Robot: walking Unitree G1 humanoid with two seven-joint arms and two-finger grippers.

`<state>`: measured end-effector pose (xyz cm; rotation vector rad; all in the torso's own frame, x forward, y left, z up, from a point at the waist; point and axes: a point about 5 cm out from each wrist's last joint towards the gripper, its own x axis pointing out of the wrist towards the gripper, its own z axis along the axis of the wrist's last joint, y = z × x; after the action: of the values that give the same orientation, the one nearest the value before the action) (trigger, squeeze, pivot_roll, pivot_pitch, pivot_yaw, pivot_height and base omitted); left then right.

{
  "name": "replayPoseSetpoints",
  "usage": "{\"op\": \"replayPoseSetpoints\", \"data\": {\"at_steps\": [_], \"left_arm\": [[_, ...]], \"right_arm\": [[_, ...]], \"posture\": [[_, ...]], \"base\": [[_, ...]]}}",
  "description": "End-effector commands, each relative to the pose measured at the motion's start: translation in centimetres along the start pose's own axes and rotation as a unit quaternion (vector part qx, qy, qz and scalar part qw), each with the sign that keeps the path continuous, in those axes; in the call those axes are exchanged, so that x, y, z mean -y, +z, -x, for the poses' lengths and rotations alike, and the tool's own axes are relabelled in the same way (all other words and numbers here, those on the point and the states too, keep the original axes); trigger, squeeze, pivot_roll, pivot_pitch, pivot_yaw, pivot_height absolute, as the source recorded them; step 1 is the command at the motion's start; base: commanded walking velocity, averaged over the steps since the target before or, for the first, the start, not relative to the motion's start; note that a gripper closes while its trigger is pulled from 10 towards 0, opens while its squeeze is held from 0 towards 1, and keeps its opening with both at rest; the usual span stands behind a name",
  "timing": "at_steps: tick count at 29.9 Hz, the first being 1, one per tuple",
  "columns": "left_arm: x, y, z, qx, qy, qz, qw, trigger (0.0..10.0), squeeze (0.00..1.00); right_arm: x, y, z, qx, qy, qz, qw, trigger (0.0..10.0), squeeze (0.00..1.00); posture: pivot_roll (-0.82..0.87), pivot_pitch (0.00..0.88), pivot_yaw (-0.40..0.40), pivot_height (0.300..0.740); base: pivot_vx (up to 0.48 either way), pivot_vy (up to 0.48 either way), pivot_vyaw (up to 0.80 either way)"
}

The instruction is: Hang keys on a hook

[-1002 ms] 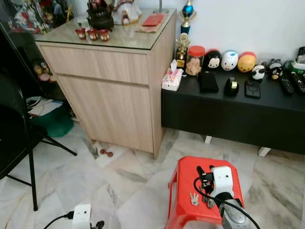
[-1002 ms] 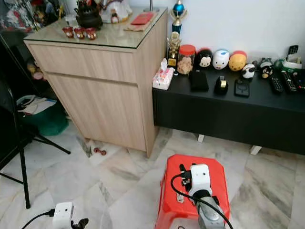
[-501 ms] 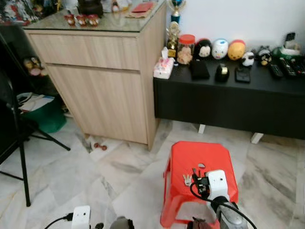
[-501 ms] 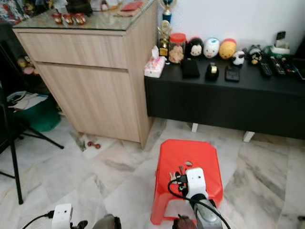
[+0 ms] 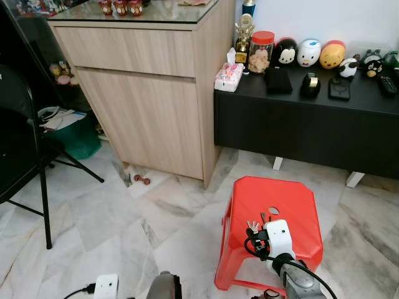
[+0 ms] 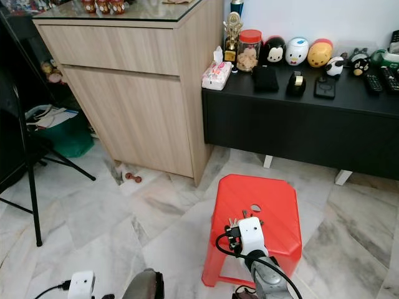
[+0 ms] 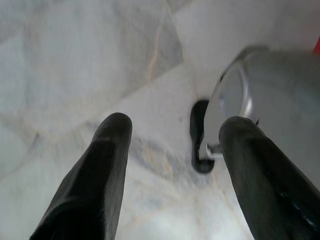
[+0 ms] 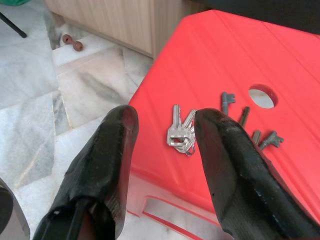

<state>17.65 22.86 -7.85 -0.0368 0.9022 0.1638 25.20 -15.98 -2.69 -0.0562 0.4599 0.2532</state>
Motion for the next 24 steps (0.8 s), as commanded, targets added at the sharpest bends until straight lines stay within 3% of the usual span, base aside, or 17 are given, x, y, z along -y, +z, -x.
{"op": "replayPoseSetpoints", "data": {"at_steps": [1,6,16,24], "left_arm": [[-0.5,-0.4,0.1,-0.008,0.005,-0.006,1.000,10.0,0.00],[-0.6,-0.4,0.1,-0.010,0.006,-0.013,1.000,10.0,0.00],[0.4,-0.1,0.0,-0.007,-0.001,-0.016,1.000,10.0,0.00],[0.7,0.1,-0.1,-0.003,-0.006,-0.015,1.000,10.0,0.00]], "right_arm": [[-0.1,-0.2,0.0,-0.001,0.000,0.007,1.000,10.0,0.00],[0.0,-0.4,0.1,-0.007,-0.005,0.004,1.000,10.0,0.00],[0.2,-0.5,0.2,-0.005,-0.015,-0.018,1.000,10.0,0.00],[0.4,-0.6,0.2,-0.011,-0.022,-0.021,0.999,10.0,0.00]], "posture": [[0.00,0.063,0.048,0.638],[0.00,0.071,0.051,0.638],[-0.01,0.078,0.052,0.638],[0.00,0.078,0.052,0.638]], "base": [[0.000,0.000,0.00],[0.000,0.000,0.62],[0.000,0.000,0.00],[0.247,0.000,0.00]]}}
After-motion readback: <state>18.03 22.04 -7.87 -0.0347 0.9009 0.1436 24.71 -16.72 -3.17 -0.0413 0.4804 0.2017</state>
